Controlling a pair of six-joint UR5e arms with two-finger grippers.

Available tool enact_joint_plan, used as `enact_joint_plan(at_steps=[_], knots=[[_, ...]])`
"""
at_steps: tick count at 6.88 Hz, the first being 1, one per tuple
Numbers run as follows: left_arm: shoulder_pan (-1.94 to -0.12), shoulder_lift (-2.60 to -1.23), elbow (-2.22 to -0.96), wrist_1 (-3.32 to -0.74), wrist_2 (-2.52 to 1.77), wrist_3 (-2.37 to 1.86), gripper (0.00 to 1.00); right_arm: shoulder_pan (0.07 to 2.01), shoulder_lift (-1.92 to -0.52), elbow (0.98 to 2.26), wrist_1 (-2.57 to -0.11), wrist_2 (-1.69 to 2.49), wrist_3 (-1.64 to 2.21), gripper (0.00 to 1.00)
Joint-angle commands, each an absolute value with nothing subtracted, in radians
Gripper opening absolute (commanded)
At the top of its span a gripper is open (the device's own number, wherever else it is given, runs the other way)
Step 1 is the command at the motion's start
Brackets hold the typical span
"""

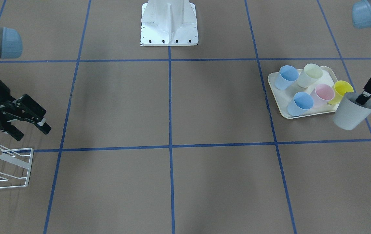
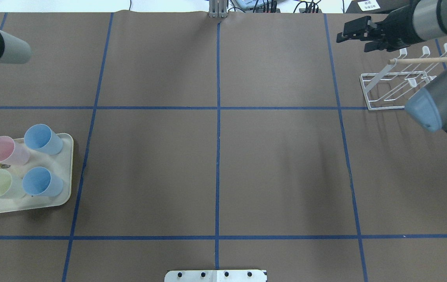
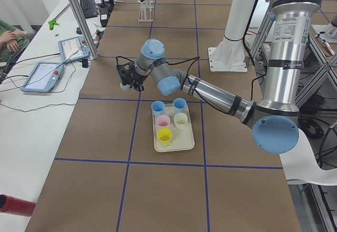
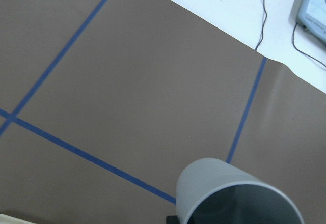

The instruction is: Transfer IKEA cup to right arm and place on rack

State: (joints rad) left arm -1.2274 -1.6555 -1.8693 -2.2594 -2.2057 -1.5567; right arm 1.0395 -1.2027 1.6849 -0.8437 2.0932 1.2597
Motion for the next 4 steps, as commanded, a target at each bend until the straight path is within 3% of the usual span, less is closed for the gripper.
enact_joint_plan(at_steps=[1,4], knots=[[-1.132,-1.71,-1.853,-2.515,-2.142,-1.966,0.0,0.909,-1.126,1.597,-0.568,1.936,1.66,0.99],[-0.91,-1.742,-1.853,-2.843,-1.807,-2.372,0.0,0.87,-1.062,1.688,-0.56,1.933,1.863,0.99]])
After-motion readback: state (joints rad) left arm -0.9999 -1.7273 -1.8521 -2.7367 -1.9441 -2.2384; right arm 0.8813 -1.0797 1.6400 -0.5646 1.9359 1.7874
